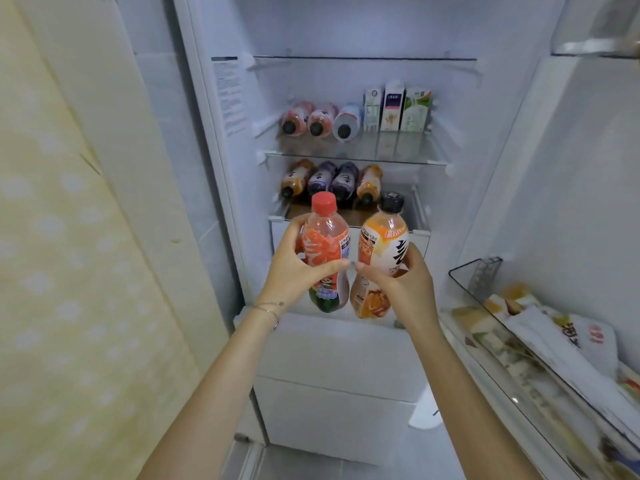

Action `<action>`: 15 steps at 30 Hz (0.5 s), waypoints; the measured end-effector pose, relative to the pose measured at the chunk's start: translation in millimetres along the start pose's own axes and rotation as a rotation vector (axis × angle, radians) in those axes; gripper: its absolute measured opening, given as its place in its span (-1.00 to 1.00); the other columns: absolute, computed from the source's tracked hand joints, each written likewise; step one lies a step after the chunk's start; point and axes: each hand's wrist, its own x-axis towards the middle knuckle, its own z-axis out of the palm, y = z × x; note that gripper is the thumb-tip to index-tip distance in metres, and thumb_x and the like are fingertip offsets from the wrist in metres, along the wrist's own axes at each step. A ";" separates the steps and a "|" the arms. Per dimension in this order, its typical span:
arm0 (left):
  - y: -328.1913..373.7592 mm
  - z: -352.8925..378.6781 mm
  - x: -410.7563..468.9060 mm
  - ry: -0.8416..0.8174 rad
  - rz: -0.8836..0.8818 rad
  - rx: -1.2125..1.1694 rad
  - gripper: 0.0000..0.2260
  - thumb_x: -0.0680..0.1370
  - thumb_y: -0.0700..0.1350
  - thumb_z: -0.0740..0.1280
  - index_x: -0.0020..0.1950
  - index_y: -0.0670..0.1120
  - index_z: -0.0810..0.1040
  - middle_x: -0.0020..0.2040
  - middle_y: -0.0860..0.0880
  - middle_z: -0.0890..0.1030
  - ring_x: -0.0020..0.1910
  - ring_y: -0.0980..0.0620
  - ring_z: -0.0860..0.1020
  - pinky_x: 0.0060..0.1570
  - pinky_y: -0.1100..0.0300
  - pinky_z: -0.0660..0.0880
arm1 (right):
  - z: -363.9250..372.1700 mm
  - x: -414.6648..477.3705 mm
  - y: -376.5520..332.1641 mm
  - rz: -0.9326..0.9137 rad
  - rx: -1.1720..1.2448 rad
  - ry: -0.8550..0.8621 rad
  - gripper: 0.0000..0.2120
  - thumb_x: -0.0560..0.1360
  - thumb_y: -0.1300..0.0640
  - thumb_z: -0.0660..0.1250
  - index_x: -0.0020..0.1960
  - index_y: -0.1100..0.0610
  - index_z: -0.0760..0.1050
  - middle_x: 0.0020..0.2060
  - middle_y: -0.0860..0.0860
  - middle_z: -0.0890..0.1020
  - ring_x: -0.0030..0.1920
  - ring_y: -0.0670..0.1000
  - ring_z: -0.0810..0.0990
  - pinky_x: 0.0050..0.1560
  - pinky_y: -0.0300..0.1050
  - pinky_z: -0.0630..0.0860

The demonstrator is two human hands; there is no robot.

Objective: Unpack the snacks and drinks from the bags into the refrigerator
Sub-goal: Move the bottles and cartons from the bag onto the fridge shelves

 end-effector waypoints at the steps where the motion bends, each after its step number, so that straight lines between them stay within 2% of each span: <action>1: -2.8 1.9 14.1 -0.022 0.010 -0.014 -0.36 0.32 -0.09 0.59 0.30 0.12 0.36 0.18 0.19 0.53 0.12 0.31 0.52 -0.04 0.42 0.51 | 1.8 9.6 -0.2 0.003 0.003 0.026 -0.44 0.32 0.03 0.56 0.23 -0.04 0.40 0.00 -0.16 0.56 0.00 -0.14 0.54 -0.16 -0.31 0.46; 5: -19.1 12.7 69.5 -0.127 0.073 -0.078 -0.35 0.32 -0.16 0.58 0.23 0.22 0.31 0.16 0.24 0.48 0.07 0.39 0.51 -0.10 0.51 0.46 | 8.2 47.2 -2.2 0.001 -0.001 0.136 -0.48 0.30 0.08 0.57 0.14 -0.11 0.38 -0.10 -0.25 0.54 -0.09 -0.22 0.54 -0.21 -0.36 0.41; 7: -27.8 16.6 93.9 -0.169 0.113 -0.103 -0.36 0.31 -0.20 0.59 0.18 0.23 0.32 0.11 0.27 0.50 0.07 0.40 0.51 -0.08 0.48 0.47 | 12.7 65.2 -4.3 0.015 -0.003 0.207 -0.48 0.30 0.07 0.57 0.14 -0.07 0.39 -0.08 -0.20 0.55 -0.09 -0.20 0.54 -0.21 -0.35 0.41; 10: -43.6 19.1 130.5 -0.231 0.183 -0.101 -0.35 0.29 -0.20 0.61 0.17 0.20 0.34 0.08 0.33 0.53 0.12 0.30 0.53 0.01 0.41 0.48 | 20.3 89.6 -4.8 0.037 0.015 0.315 -0.40 0.28 0.06 0.59 0.25 0.01 0.42 0.01 -0.11 0.59 -0.01 -0.13 0.58 -0.09 -0.23 0.52; 13: -53.4 19.8 164.1 -0.292 0.240 -0.129 -0.33 0.27 -0.19 0.62 0.20 0.18 0.33 0.15 0.20 0.51 0.17 0.22 0.51 0.06 0.37 0.48 | 26.7 107.9 -4.8 0.035 0.024 0.418 -0.48 0.27 0.08 0.59 0.16 0.02 0.46 -0.05 -0.12 0.62 -0.04 -0.14 0.60 -0.11 -0.20 0.53; 15: -58.0 22.4 182.5 -0.328 0.271 -0.143 -0.32 0.27 -0.21 0.62 0.20 0.17 0.32 0.17 0.18 0.49 0.18 0.24 0.49 0.08 0.39 0.46 | 28.4 116.0 -3.5 0.047 0.021 0.460 -0.50 0.28 0.08 0.59 0.13 0.01 0.45 -0.07 -0.13 0.62 -0.06 -0.16 0.59 -0.13 -0.21 0.50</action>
